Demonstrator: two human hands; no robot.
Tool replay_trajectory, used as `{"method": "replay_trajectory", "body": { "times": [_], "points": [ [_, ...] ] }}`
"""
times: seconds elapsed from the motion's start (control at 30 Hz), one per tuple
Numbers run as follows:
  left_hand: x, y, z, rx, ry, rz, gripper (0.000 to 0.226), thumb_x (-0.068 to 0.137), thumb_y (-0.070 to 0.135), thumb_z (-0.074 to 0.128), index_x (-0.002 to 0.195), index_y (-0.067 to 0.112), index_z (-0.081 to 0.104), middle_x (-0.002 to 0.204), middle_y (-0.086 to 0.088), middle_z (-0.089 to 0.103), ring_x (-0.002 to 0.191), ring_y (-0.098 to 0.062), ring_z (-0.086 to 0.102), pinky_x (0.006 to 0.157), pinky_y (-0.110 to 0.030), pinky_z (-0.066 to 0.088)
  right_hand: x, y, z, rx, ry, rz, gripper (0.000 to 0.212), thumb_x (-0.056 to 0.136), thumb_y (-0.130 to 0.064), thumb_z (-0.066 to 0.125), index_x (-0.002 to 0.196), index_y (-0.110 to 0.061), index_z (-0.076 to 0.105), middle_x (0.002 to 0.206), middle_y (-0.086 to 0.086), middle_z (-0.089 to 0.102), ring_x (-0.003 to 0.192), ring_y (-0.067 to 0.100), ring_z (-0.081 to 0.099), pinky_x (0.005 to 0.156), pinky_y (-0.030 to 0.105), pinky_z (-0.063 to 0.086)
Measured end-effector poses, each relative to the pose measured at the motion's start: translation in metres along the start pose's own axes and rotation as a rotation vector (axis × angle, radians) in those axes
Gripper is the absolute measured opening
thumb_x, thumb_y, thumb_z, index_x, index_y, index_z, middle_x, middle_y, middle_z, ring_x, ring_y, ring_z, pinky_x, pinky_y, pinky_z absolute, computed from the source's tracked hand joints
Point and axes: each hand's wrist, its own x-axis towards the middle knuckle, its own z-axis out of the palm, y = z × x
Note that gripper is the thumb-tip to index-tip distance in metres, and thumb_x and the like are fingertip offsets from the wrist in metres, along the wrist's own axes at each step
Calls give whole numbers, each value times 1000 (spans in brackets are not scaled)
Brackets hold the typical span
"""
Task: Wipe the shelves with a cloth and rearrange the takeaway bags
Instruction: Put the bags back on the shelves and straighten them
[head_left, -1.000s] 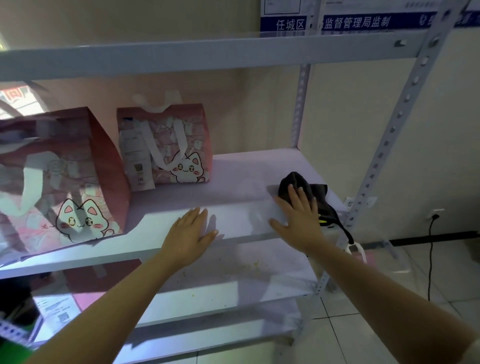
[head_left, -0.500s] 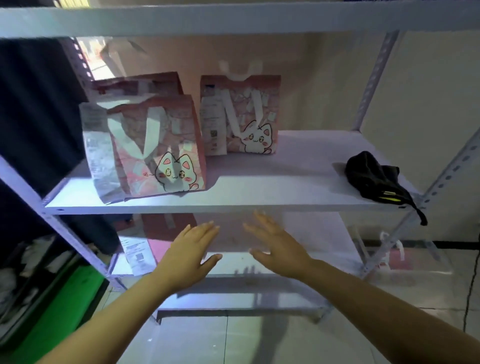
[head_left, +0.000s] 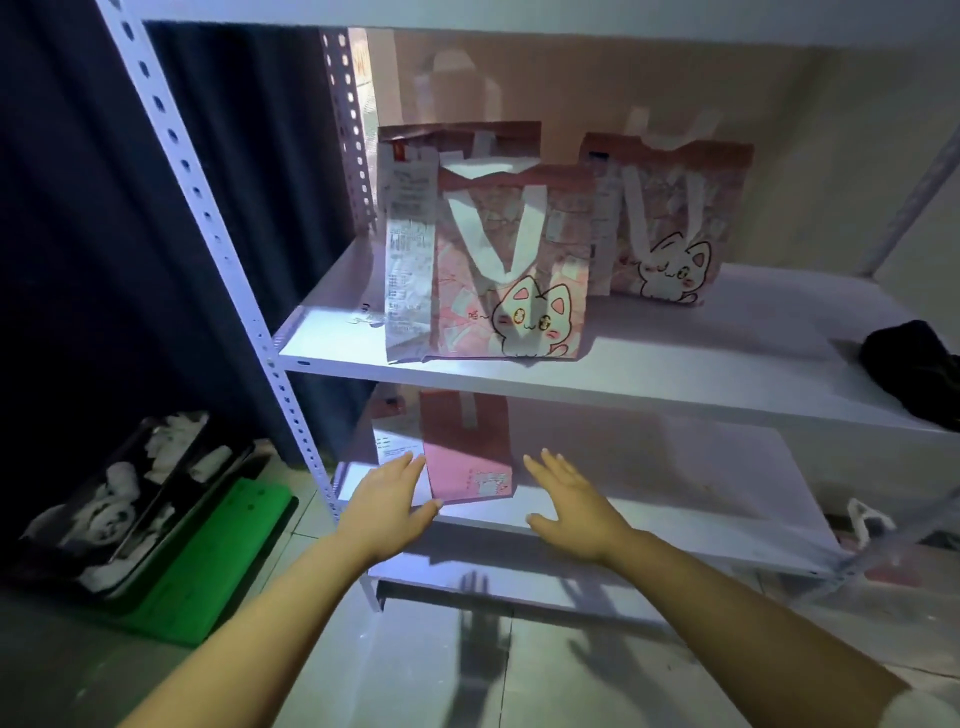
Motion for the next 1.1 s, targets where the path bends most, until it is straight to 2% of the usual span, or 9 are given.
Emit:
{"method": "replay_trajectory", "body": {
  "times": [0.27, 0.37, 0.43, 0.5, 0.6, 0.7, 0.87, 1.03, 1.1],
  "points": [
    [36, -41, -5, -158, -40, -196, 72, 90, 49, 50, 147, 12, 27, 153, -6, 33, 138, -27, 35, 112, -40, 32, 57, -6, -5, 12, -79, 87, 81, 93, -39, 52, 153, -25, -1, 161, 3, -1, 148, 23, 2, 119, 38, 13],
    [61, -55, -2, -218, -51, -280, 71, 77, 63, 42, 132, 17, 41, 134, -6, 49, 125, -31, 47, 103, -46, 40, 89, 0, -8, -7, -71, 104, 79, 90, -36, 55, 153, -20, 9, 158, 9, 19, 144, 29, 20, 115, 40, 25],
    [74, -58, -2, -246, -61, -315, 76, 86, 56, 48, 144, 10, 32, 148, -10, 39, 136, -31, 37, 110, -43, 33, 111, 4, -7, -66, -84, 116, 75, 86, -38, 56, 149, -22, 19, 147, 9, 41, 131, 31, 42, 105, 42, 40],
    [88, -61, 1, -264, -57, -345, 79, 93, 45, 52, 151, 5, 17, 158, -9, 21, 144, -26, 25, 116, -38, 25, 130, 7, -5, -71, -122, 128, 53, 89, -37, 55, 137, -20, 38, 128, 6, 56, 111, 27, 55, 89, 33, 46],
    [104, -69, 9, -359, -50, -419, 84, 92, 43, 55, 152, 5, 9, 160, -8, 14, 145, -23, 21, 117, -37, 22, 152, 7, -3, -67, -227, 177, 26, 96, -37, 46, 107, -16, 56, 99, 5, 57, 88, 21, 50, 66, 26, 37],
    [121, -85, 20, -453, -47, -487, 89, 86, 47, 61, 150, 7, 14, 157, -10, 25, 139, -29, 34, 112, -43, 32, 170, 12, 6, 27, -304, 299, 38, 96, -46, 39, 78, -19, 60, 80, -1, 56, 89, 22, 56, 68, 27, 38],
    [142, -93, 34, -578, -20, -550, 61, 82, 42, 68, 126, 11, 40, 134, -11, 53, 117, -30, 52, 97, -39, 44, 192, 12, 14, 91, -472, 348, 61, 97, -54, 28, 129, -11, 57, 136, 10, 52, 123, 25, 48, 101, 32, 34],
    [147, -91, 51, -661, 60, -565, 47, 77, 36, 75, 101, 9, 44, 105, -12, 56, 89, -26, 56, 73, -39, 49, 192, 16, 23, 58, -345, 253, 40, 92, -47, 48, 108, -15, 66, 101, 5, 62, 101, 24, 59, 80, 25, 40],
    [143, -92, 55, -670, 69, -571, 50, 76, 35, 75, 99, 9, 39, 103, -14, 53, 85, -28, 53, 66, -35, 44, 185, 15, 25, 35, -301, 219, 39, 89, -45, 53, 112, -16, 62, 105, 6, 63, 102, 26, 60, 78, 25, 42]
  ]
}}
